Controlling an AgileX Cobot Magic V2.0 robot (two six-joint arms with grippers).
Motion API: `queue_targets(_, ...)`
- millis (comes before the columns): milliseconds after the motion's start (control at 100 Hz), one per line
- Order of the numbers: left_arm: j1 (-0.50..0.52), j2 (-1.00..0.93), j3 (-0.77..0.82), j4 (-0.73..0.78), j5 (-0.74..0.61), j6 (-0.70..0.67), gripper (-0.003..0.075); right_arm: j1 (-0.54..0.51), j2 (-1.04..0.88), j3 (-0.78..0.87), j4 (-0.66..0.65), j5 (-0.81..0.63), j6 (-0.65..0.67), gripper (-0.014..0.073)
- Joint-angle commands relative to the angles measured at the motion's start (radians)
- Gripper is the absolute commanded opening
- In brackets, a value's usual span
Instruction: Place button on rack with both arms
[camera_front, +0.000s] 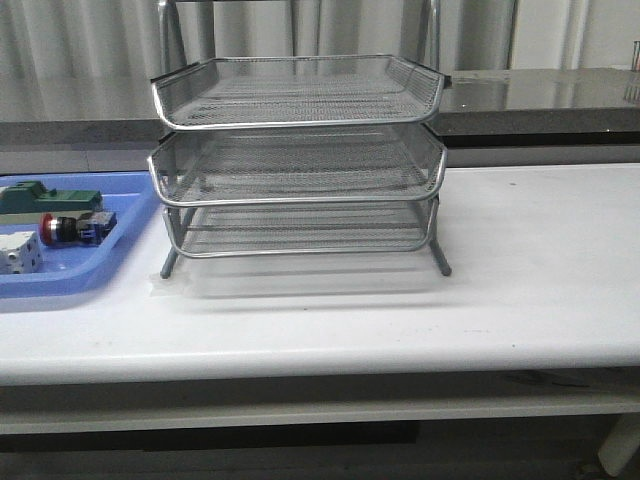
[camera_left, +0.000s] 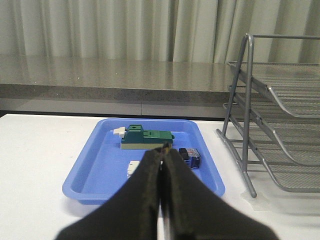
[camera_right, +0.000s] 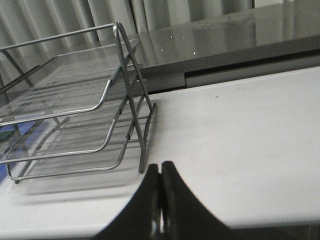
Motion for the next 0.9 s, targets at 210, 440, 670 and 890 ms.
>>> queue_targets(210, 0.001, -0.033, 0.055, 0.0, -0.082, -0.008, -0.0021, -0.007, 0.303, -0.301, 0.007, 0.147, 0.0, -0.0067)
queue_targets(440, 0.001, -0.033, 0.055, 0.0, -0.082, -0.008, -0.0021, -0.007, 0.552, -0.436, 0.008, 0.187, 0.0, -0.0067)
queue_targets(670, 0.001, -0.033, 0.055, 0.0, -0.082, -0.008, -0.0021, -0.007, 0.72, -0.46, 0.097, 0.181, 0.0, -0.0067)
queue_targets(890, 0.001, -0.033, 0.055, 0.0, -0.082, -0.008, -0.0021, -0.007, 0.816, -0.46, 0.184, 0.181, 0.0, -0.0067)
